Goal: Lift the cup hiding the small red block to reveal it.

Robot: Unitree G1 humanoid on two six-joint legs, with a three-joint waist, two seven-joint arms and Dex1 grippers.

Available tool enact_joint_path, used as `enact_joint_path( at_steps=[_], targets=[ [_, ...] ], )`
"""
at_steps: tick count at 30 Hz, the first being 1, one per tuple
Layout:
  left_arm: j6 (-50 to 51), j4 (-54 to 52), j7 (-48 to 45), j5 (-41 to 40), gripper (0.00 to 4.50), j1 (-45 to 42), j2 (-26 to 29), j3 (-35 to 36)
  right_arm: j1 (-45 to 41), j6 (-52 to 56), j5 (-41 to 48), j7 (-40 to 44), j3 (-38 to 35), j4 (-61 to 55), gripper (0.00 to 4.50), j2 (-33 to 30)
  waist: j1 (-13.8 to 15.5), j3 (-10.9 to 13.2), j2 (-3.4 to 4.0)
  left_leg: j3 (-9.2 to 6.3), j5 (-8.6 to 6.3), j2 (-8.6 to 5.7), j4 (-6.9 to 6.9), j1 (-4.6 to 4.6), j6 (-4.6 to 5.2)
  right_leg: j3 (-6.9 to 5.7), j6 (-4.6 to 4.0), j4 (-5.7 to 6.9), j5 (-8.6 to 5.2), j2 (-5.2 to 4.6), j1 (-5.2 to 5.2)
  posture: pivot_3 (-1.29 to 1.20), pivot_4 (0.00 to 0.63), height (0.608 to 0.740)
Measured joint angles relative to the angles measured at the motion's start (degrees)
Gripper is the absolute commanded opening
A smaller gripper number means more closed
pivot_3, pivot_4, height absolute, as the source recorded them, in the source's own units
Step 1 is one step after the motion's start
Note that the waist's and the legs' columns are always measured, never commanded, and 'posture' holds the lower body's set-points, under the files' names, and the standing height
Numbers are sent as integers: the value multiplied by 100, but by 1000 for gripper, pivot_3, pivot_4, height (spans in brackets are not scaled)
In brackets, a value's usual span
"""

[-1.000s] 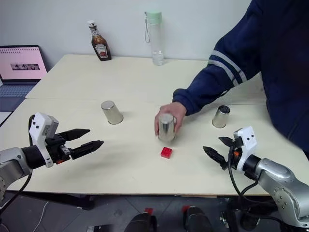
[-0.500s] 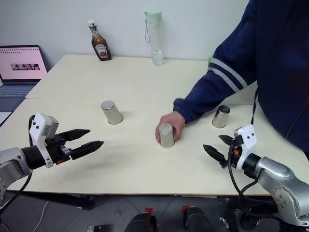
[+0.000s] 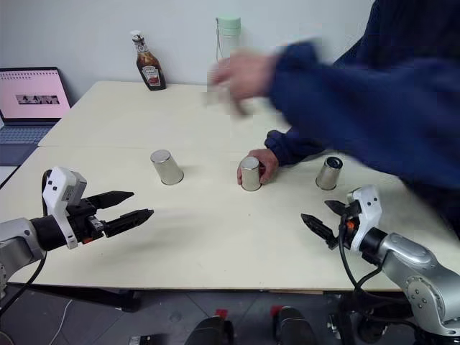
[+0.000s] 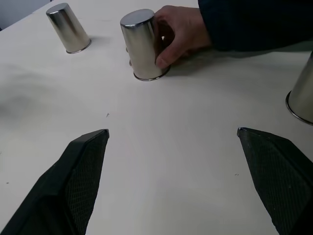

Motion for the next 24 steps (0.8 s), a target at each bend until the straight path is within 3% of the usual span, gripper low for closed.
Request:
enact_joint_path(
  at_steps=[24],
  targets=[
    [-29,-2,-12,84,4500,93,0,18,-95,1,12,18,1,29,4467,26,0,0,0,0,0,0,1,1,0,0,0,3,0,0,0,0,150,740]
  ],
)
